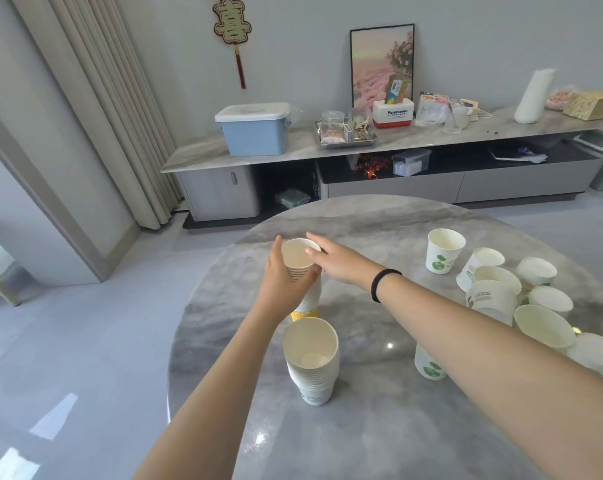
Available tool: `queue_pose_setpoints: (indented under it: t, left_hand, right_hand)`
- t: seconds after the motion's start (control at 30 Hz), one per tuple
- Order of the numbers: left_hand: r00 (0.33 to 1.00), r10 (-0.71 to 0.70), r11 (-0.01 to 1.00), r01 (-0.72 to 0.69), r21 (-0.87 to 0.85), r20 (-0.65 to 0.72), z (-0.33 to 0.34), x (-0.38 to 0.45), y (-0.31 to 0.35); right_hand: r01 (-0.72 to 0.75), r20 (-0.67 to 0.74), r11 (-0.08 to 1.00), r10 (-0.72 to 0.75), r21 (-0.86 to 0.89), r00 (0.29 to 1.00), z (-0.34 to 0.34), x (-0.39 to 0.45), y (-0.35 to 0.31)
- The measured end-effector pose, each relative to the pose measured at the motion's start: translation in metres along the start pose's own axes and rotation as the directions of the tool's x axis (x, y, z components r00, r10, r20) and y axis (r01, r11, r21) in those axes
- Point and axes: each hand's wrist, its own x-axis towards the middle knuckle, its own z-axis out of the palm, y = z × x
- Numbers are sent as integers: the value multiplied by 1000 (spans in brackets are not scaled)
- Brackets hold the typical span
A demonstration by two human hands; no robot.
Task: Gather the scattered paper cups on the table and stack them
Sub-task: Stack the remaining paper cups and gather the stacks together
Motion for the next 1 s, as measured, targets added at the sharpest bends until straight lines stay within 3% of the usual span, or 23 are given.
queue_pose_setpoints:
  t: [0.1,0.2,0.3,0.6,0.77,0.9,1.0]
  left_hand:
    - [1000,-5,998,6,58,-13,-4,-4,8]
    - [990,91,973,-66,220,-108,-4,-10,21]
    - [976,194,932,-151,330,-102,5,-19,41]
    - [945,287,896,-322,304,155,93,-56,100]
    - [929,199,924,-283,255,311,160,-65,113]
    - [902,115,919,-255,299,416,200,-61,112]
    - [895,109,881,-288,376,433,219,-55,110]
  right_hand:
    - [18,-19,1000,-18,19,1000,-6,-6,-4]
    - [46,-98,997,-40,59,994,-14,-20,-3]
    - [57,-212,996,-41,68,976,-26,-44,8]
    - [-39,-431,999,51,35,901,-84,-140,82]
    - [-157,-548,988,126,-9,827,-109,-179,137]
    - [-299,-527,934,156,-197,835,-123,-179,172]
    - [-352,-502,905,194,-241,843,-127,-172,189]
